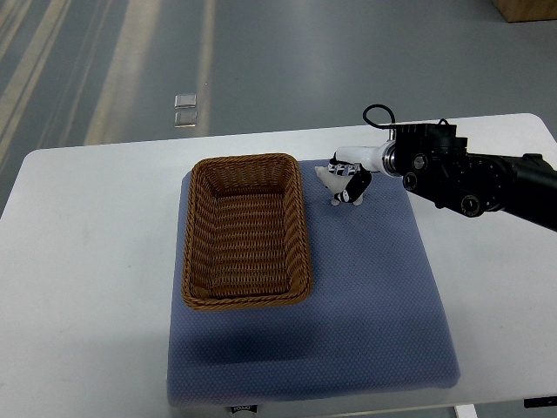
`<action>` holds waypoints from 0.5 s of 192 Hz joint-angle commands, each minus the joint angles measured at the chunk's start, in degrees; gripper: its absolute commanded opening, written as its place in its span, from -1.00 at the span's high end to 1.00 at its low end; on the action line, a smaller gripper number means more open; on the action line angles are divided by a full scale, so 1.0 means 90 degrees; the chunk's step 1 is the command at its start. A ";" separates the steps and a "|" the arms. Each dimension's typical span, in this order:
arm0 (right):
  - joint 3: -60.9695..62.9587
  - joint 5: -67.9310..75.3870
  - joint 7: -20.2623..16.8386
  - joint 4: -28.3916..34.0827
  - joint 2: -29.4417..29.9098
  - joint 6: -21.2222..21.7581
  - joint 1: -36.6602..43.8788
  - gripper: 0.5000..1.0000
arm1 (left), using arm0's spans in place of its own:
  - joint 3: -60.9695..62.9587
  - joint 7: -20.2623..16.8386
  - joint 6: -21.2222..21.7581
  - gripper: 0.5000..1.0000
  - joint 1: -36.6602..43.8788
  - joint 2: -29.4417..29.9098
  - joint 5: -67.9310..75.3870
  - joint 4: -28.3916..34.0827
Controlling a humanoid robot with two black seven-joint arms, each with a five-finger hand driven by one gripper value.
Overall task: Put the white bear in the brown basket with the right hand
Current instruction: 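Lift the white bear up with the right hand, then carry the bear over the brown basket and lower it inside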
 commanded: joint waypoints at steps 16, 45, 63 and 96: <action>0.0023 0.0112 -0.0006 0.0225 -0.0267 0.0063 0.0451 1.00 | 0.0002 0.0000 0.0003 -1.00 0.0000 0.0000 0.0000 -0.0020; 0.0033 0.0180 -0.0016 0.0762 -0.0882 0.0277 0.1271 1.00 | 0.0002 0.0000 0.0003 -1.00 0.0000 0.0000 0.0000 -0.0010; 0.0043 0.0249 -0.0016 0.1104 -0.1331 0.0619 0.1799 1.00 | 0.0002 0.0000 0.0003 -1.00 0.0000 0.0000 0.0000 -0.0010; 0.0023 0.0356 -0.0016 0.1904 -0.1927 0.1010 0.2482 1.00 | 0.0002 0.0000 -0.0017 -1.00 0.0000 0.0000 0.0000 -0.0020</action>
